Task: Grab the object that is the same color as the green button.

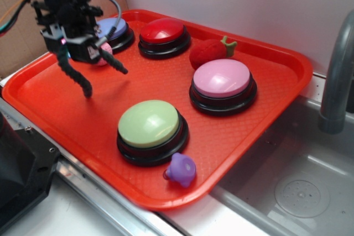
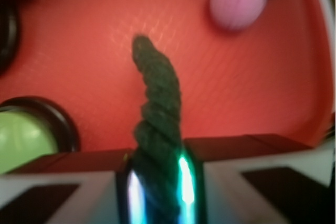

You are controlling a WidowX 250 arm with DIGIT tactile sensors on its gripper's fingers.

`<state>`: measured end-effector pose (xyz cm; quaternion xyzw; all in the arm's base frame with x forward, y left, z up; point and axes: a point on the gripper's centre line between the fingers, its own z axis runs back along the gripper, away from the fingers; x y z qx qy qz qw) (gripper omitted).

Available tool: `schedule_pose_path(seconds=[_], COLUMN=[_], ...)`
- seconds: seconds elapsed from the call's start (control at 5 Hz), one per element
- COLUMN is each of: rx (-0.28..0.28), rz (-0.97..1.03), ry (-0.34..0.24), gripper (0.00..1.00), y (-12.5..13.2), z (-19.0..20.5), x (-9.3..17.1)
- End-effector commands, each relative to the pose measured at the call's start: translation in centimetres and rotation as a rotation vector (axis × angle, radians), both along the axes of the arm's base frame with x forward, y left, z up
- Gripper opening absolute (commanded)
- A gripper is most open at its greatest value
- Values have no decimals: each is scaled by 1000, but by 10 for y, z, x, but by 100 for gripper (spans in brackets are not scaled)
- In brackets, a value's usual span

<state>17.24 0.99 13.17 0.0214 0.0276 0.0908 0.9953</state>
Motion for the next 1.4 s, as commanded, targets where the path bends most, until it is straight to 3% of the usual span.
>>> schedule_pose_path(seconds=[0.0, 0.2, 0.4, 0.6, 0.8, 1.2], rx=[49, 29, 13, -71, -88, -65], rz=[-99, -199, -237, -211, -232, -244], ry=[-176, -255, -257, -186, -151, -166], gripper=[0, 0, 0, 0, 0, 0], y=[12, 26, 42, 53, 45, 28], z=[88, 99, 97, 77, 68, 66], x=[20, 33, 37, 30, 20, 14])
